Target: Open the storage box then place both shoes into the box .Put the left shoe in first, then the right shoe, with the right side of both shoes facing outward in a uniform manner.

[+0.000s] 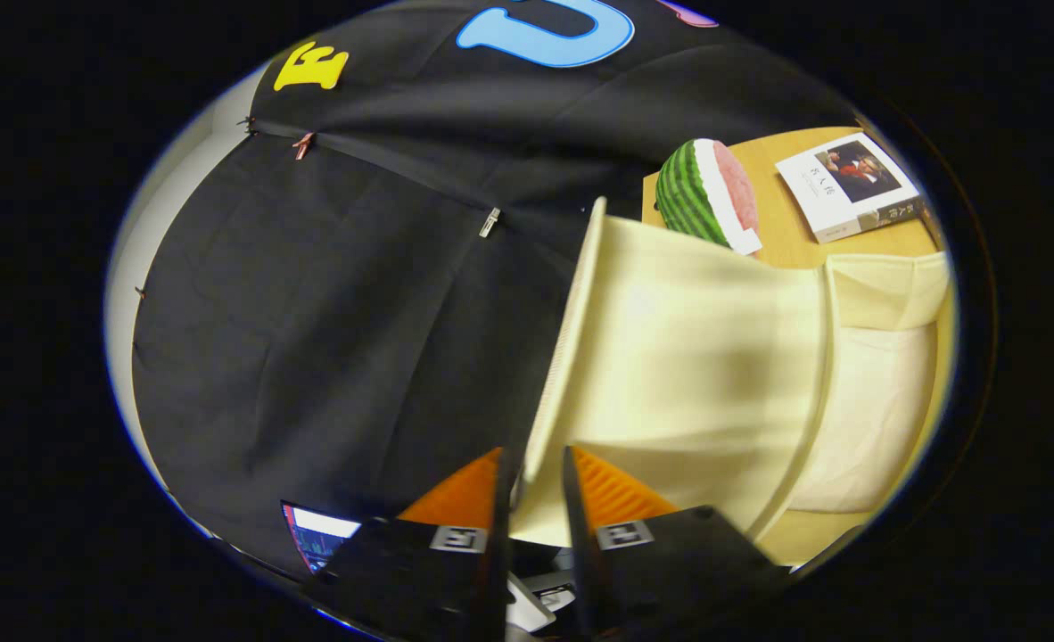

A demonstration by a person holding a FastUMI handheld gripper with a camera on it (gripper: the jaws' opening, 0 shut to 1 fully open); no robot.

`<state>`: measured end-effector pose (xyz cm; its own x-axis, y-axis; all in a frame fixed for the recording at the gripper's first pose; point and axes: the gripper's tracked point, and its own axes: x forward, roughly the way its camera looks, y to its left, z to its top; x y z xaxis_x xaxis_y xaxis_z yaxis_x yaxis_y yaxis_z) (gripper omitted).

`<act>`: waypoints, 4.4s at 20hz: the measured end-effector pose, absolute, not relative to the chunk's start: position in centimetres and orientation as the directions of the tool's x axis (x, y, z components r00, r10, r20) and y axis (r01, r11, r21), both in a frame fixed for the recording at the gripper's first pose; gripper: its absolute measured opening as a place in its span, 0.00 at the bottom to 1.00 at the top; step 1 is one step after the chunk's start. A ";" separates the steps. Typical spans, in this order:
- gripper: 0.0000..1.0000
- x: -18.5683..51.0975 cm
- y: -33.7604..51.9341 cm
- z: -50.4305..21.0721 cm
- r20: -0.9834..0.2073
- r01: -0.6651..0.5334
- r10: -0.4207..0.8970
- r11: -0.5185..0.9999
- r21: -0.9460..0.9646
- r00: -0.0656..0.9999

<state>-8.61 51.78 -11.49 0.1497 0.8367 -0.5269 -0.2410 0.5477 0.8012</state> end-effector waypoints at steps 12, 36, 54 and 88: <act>0.98 -1.2 29.1 -10.4 -0.643 -0.423 0.541 0.837 0.347 0.543; 0.99 -3.9 -0.7 -34.0 -0.921 -0.103 0.225 0.974 0.203 0.317; 0.10 -3.6 2.4 -37.3 -0.892 0.115 0.420 0.890 0.441 0.167; 0.06 -5.3 24.8 -16.5 -0.798 0.144 0.499 0.810 0.568 0.338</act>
